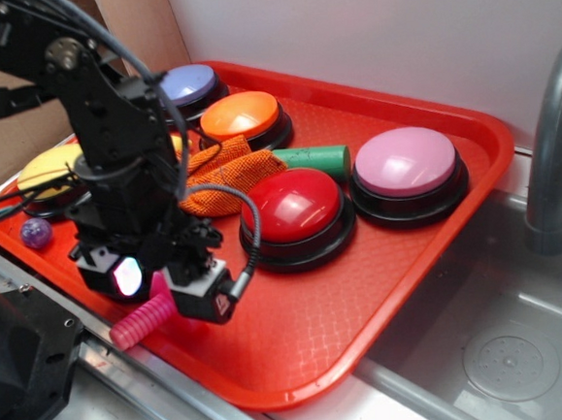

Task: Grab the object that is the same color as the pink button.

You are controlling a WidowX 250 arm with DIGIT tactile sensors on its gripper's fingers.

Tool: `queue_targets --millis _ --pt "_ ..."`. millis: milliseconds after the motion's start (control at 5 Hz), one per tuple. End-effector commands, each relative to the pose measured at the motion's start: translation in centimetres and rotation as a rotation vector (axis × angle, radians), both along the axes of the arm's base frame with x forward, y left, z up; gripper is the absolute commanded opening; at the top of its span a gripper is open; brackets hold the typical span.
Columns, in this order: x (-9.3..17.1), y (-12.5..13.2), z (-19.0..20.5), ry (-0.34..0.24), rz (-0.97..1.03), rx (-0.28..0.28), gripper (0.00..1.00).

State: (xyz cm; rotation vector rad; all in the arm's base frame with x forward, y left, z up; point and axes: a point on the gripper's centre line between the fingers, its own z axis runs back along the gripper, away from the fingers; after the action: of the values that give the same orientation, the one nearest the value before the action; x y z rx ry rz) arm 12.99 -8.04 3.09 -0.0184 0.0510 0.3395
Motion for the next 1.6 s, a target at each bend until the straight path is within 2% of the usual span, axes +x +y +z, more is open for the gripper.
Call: queue_targets --millis 0,200,600,800,1000,1200,1400 --pt "0.5 -0.6 -1.0 -0.033 -0.028 -0.075 1.0" --pt "0.7 -1.0 -1.1 -0.022 -0.04 -0.061 0.0" --pt "0.7 -1.5 -0.1 -0.041 -0.046 -0.067 0.0" --pt "1.2 -1.4 1.8 -0.072 -0.036 -0.05 0.0" --pt "2.5 -0.8 5.4 -0.101 -0.105 -0.014 0.0" --pt "3.5 0.9 8.6 -0.102 -0.195 -0.041 0.0" --pt "3.7 3.1 11.5 -0.131 -0.22 -0.038 0.0"
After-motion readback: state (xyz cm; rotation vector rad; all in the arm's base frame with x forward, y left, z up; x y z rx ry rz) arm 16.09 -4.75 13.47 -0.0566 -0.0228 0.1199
